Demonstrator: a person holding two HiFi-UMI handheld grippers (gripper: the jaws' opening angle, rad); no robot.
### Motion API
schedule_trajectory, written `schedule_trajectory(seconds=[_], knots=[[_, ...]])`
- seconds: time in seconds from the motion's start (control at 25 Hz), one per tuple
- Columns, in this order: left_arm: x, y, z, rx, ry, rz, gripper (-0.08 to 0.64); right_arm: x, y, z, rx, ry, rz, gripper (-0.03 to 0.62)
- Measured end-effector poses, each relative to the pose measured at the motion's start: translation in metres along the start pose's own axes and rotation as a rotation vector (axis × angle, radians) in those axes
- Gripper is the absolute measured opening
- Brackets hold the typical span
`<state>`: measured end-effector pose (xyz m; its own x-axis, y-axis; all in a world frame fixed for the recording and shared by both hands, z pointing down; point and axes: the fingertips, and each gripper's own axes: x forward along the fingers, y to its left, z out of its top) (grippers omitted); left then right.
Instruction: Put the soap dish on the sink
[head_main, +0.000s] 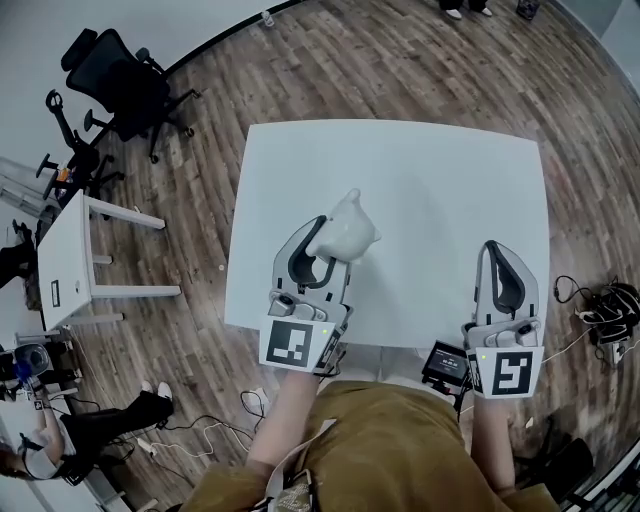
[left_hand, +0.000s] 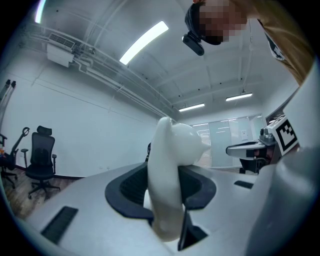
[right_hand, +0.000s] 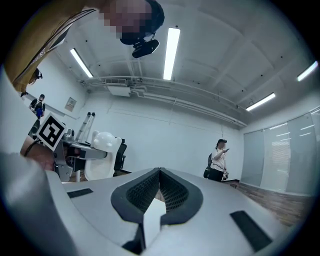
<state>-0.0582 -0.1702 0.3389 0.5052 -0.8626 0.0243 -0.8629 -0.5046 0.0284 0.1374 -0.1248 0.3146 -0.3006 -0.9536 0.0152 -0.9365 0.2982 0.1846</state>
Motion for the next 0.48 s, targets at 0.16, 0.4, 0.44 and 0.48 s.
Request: schedule_trajectory(seconds=[0.16, 0.4, 0.44, 0.48], knots=[[0.011, 0.003, -0.025, -0.003, 0.047, 0.012, 0.138, 0.004, 0.0, -0.011, 0.017, 0.011, 0.023, 0.006], [0.016, 0.013, -0.058, -0.026, 0.124, 0.019, 0.138, 0.013, 0.005, -0.008, 0.02, 0.005, 0.049, 0.006], [0.016, 0.015, -0.064, -0.033, 0.139, 0.02, 0.138, 0.014, 0.006, -0.008, 0.02, 0.005, 0.051, 0.006], [0.016, 0.017, -0.072, -0.045, 0.152, 0.023, 0.138, 0.015, 0.007, -0.008, 0.02, 0.007, 0.053, 0.006]])
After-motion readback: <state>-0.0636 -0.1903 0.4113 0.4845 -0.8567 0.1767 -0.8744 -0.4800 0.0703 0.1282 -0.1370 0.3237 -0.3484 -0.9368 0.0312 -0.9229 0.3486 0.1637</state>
